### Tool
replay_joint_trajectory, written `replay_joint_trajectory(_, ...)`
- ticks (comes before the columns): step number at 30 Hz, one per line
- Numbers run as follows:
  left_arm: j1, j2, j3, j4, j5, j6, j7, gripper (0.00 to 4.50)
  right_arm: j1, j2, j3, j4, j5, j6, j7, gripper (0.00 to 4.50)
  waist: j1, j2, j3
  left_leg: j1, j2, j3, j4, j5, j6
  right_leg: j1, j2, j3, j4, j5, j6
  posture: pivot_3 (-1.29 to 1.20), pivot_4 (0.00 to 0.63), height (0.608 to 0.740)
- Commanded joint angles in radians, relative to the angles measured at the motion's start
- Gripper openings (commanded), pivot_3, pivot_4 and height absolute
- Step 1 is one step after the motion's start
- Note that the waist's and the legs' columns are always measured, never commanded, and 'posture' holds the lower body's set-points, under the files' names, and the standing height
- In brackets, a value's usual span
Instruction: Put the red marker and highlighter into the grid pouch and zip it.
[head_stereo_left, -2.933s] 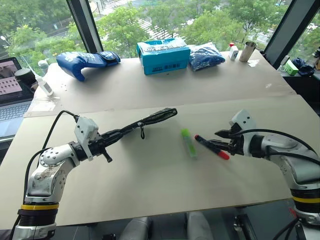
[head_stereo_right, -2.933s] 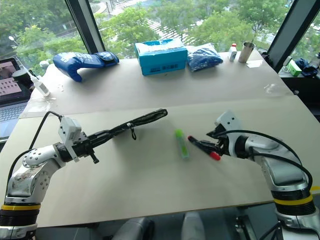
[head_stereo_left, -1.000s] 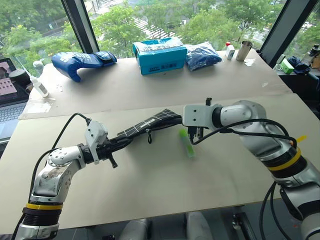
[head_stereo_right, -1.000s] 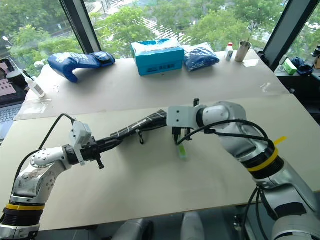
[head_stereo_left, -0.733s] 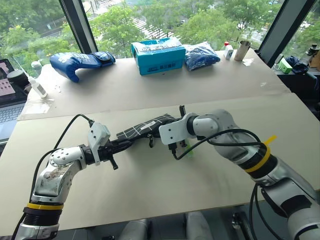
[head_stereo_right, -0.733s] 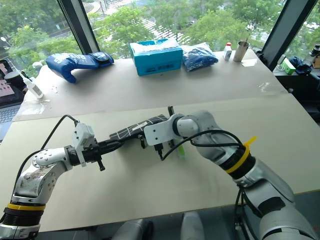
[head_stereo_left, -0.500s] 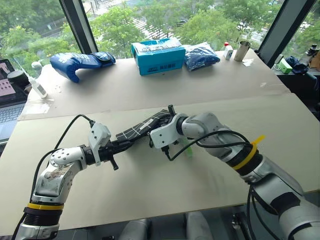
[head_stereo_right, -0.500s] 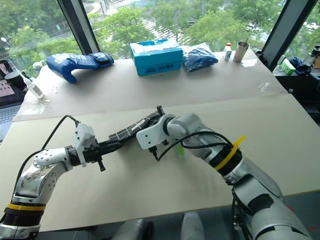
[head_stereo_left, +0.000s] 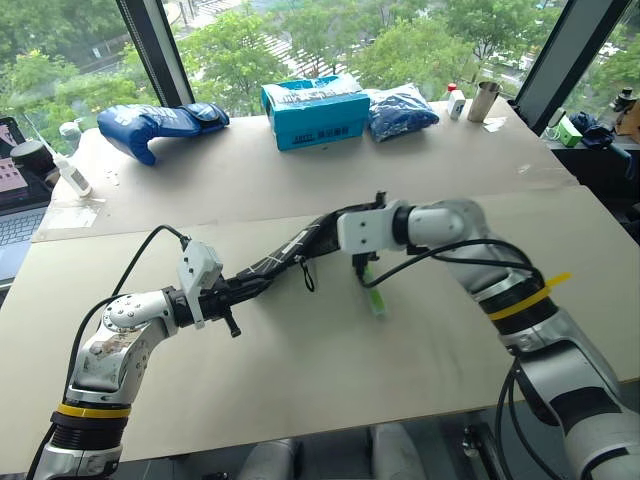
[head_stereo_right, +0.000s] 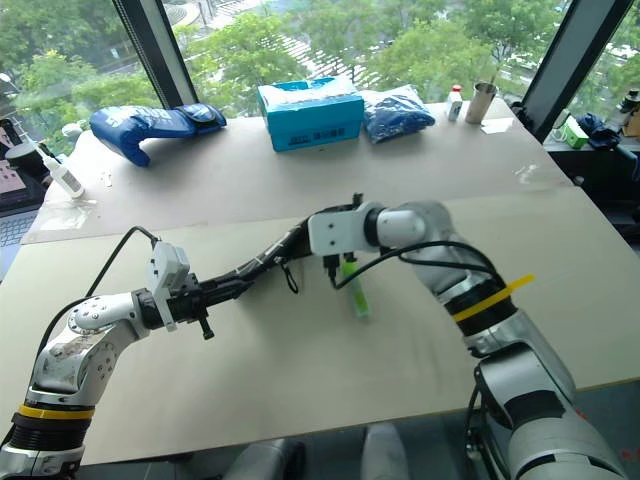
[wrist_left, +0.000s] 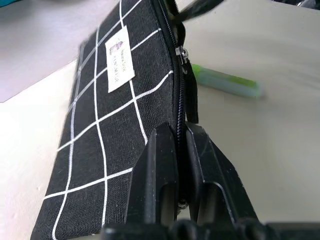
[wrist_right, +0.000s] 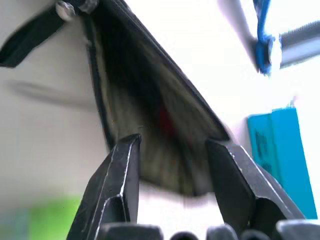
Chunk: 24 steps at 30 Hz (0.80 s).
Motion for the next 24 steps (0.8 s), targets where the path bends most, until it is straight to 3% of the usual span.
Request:
replay_joint_trajectory(1,0.007,0.019,0.03,-0.016,-0.007,0.007,0.007,0.0,0.055,-0.061,-0.204,-0.14,0.265,0.209,0.12,2.31,0.002,0.0,0.0,0.0,0.0,0.0,0.0,0.0,0.0,0.0,0.0,0.0,0.0,0.0,0.0,0.0,0.15,0.74)
replay_joint_trajectory(5,0.008,0.022,0.041,-0.005,0.0,0.011,0.022,0.0,0.112,-0.066,-0.285,-0.171,0.346,0.519,0.041,2.31,-0.001,0.0,0.0,0.001,0.002,0.001,0.0,-0.002,0.001,0.001,0.001,0.001,0.0,0.0,-0.001,0.0,0.15,0.74)
replay_joint_trajectory(11,0.009,0.028,0.054,-0.001,-0.008,0.021,0.03,0.0,0.218,-0.001,-0.268,-0.377,0.366,0.963,-0.18,2.31,0.004,0.0,0.0,0.001,0.005,0.003,0.001,-0.001,0.001,0.0,0.001,0.001,0.0,0.001,-0.002,0.0,0.15,0.74)
replay_joint_trajectory(17,-0.007,0.025,0.045,0.017,-0.003,0.019,0.028,0.0,0.292,0.072,-0.167,-0.558,0.331,1.145,-0.35,2.31,0.005,0.0,0.0,0.001,0.006,0.004,0.001,-0.002,0.001,0.0,0.002,0.001,0.0,0.001,-0.002,0.0,0.15,0.74)
replay_joint_trajectory(24,-0.019,0.014,0.027,0.03,0.005,0.01,0.027,0.0,0.297,0.088,-0.085,-0.595,0.312,1.213,-0.469,2.31,0.005,0.0,0.0,0.001,0.006,0.004,0.001,-0.002,0.001,0.0,0.002,0.001,0.0,0.002,-0.002,0.0,0.15,0.74)
